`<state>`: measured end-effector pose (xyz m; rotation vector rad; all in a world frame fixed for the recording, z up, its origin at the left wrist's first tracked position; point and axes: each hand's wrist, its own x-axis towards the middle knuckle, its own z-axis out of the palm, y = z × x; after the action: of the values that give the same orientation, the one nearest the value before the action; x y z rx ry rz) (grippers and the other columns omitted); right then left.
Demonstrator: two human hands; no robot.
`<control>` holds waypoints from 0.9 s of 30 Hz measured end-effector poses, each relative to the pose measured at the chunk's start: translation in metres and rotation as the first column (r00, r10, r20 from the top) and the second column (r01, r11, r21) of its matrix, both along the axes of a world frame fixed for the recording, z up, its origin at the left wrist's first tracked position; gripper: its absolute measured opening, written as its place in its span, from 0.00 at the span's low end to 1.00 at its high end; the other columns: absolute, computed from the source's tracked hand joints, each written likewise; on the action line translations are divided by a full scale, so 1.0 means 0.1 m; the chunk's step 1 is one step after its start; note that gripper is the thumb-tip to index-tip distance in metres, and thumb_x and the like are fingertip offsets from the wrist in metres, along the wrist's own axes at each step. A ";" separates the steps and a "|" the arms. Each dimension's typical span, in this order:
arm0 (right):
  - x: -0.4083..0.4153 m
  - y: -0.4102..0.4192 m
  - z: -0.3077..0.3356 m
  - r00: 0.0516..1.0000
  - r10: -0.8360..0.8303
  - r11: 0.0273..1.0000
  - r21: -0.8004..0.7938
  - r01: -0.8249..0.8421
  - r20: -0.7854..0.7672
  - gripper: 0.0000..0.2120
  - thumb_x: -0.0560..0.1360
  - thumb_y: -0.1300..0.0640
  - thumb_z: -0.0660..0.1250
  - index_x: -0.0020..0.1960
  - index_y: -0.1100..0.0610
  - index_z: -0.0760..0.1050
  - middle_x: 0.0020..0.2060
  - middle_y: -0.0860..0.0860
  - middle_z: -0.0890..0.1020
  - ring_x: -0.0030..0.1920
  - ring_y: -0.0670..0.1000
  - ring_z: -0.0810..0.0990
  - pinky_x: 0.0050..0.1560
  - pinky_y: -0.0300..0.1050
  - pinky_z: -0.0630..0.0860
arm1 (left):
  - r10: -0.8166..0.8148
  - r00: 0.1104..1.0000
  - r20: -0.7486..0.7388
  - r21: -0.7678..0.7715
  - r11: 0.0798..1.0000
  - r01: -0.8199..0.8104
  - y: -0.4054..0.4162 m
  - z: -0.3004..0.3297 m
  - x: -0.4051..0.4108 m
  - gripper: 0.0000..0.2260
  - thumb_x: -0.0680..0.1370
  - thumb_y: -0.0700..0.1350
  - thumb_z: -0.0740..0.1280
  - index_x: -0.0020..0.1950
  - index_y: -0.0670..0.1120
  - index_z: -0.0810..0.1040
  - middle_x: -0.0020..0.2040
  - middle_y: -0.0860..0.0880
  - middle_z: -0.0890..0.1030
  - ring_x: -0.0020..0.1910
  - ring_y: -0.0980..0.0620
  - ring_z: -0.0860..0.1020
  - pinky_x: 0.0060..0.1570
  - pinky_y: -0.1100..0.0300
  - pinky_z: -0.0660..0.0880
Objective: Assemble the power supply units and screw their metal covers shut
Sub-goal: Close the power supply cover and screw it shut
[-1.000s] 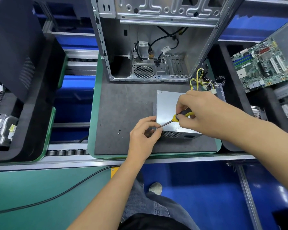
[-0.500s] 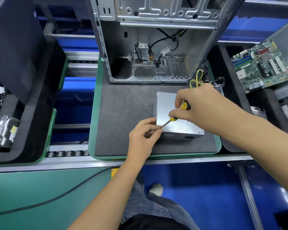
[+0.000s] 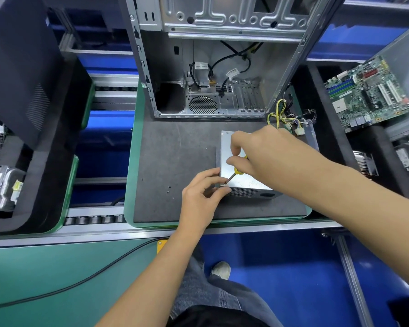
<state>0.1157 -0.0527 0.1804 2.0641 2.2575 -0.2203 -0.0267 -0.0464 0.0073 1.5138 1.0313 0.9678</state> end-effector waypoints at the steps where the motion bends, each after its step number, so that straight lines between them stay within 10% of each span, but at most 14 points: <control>1: 0.00 0.00 0.02 0.999 0.022 1.000 -0.012 -0.023 -0.030 0.12 0.81 0.44 0.60 0.57 0.52 0.69 0.38 0.51 0.75 0.45 0.61 0.77 0.42 0.51 0.69 | 0.003 1.000 -0.009 0.005 1.000 -0.003 0.00 0.00 0.00 0.08 0.72 0.36 0.76 0.50 0.44 0.86 0.57 0.56 0.81 0.54 0.58 0.81 0.51 0.68 0.76; 13: 0.07 0.05 0.24 0.976 0.216 0.955 -0.198 -0.219 -0.035 0.04 0.82 0.50 0.62 0.52 0.51 0.72 0.45 0.46 0.75 0.48 0.53 0.75 0.45 0.47 0.67 | 0.004 0.999 -0.038 0.010 1.000 -0.003 0.01 0.05 0.05 0.06 0.74 0.36 0.74 0.50 0.40 0.86 0.57 0.48 0.80 0.53 0.57 0.79 0.50 0.69 0.76; 21: 0.04 0.02 0.16 0.925 0.152 0.986 -0.121 -0.117 0.347 0.12 0.83 0.43 0.56 0.60 0.49 0.67 0.38 0.51 0.71 0.40 0.60 0.72 0.37 0.49 0.68 | 0.033 0.999 -0.018 0.025 0.999 -0.033 0.02 0.03 0.05 0.05 0.72 0.37 0.76 0.47 0.43 0.86 0.55 0.50 0.81 0.53 0.59 0.79 0.47 0.65 0.78; 27: 0.04 0.00 0.19 0.979 0.085 0.972 -0.200 -0.122 -0.187 0.11 0.76 0.46 0.70 0.50 0.48 0.69 0.46 0.46 0.68 0.47 0.54 0.74 0.49 0.53 0.74 | 0.000 1.000 -0.025 0.037 0.999 0.001 0.04 0.01 0.02 0.06 0.72 0.39 0.77 0.48 0.44 0.86 0.56 0.52 0.81 0.55 0.60 0.79 0.48 0.68 0.77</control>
<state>0.1198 -0.0529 0.1995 1.8812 2.3146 -0.6303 -0.0248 -0.0428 0.0083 1.5608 1.0355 0.9742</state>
